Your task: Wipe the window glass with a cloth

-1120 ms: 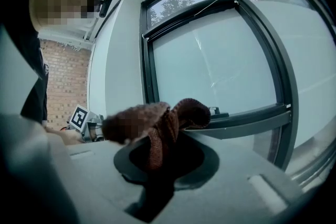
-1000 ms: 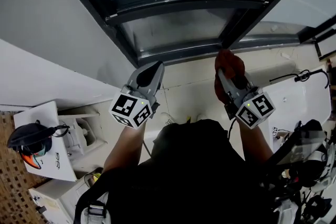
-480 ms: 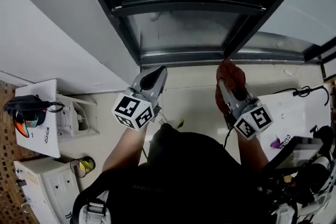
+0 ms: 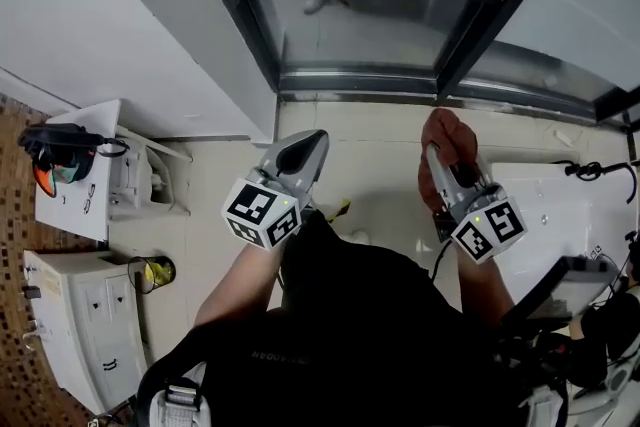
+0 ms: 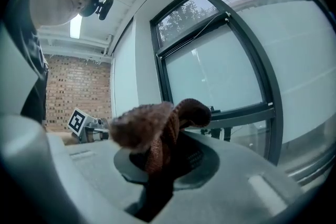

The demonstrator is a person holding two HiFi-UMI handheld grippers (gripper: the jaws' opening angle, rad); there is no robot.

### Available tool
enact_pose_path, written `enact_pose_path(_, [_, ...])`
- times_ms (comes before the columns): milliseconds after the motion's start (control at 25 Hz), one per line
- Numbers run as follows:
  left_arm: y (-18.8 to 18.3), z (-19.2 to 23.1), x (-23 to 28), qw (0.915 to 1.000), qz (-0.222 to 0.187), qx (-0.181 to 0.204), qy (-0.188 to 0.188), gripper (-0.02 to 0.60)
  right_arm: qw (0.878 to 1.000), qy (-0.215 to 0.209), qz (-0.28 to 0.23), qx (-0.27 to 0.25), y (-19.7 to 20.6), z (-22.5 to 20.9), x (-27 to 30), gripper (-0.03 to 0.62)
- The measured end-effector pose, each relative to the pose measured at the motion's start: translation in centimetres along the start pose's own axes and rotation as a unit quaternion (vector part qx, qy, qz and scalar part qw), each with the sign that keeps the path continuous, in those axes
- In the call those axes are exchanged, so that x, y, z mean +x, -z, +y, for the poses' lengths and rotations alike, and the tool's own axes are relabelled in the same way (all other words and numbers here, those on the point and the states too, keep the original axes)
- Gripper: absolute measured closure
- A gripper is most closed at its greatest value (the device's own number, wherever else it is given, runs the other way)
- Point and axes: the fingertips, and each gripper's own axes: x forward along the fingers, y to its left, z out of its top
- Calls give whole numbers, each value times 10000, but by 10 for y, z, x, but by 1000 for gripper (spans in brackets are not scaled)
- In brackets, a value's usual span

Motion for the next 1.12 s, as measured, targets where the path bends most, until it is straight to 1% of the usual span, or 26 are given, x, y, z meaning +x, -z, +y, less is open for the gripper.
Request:
enact_pose_path(80, [6,-10,-6,10000,5,-45,-5,565,10000,-22,40,-1,5,6,-11,549])
enact_pose_path(240, [13,-20,-9,9994,-4,-327,78,565,9999,28,30,-96,5,12,-25,549])
enact_pose_path(280, [12,-22,-9,9994,-21,-345,81,565,9999,57,15,-101,5,12,-27,549])
enact_pose_path(440, [8,-30,-8,9998,-29,-157,114,565,9999,146,20,-39,7,10,-33,549])
enact_pose_path(640, [8,-34,-10,9999,-54,114,63,565,9998,162,64,-12,14,12,-35,551])
enact_pose_path(920, [3,-37,-15,9998,-167,134,64,565,9999,117,47,-94,10,17,-33,551])
enact_pose_path(1120, [4,-33,-18,9997,-193,129,-11,565,9999,56,103,-104,14,18,-30,552])
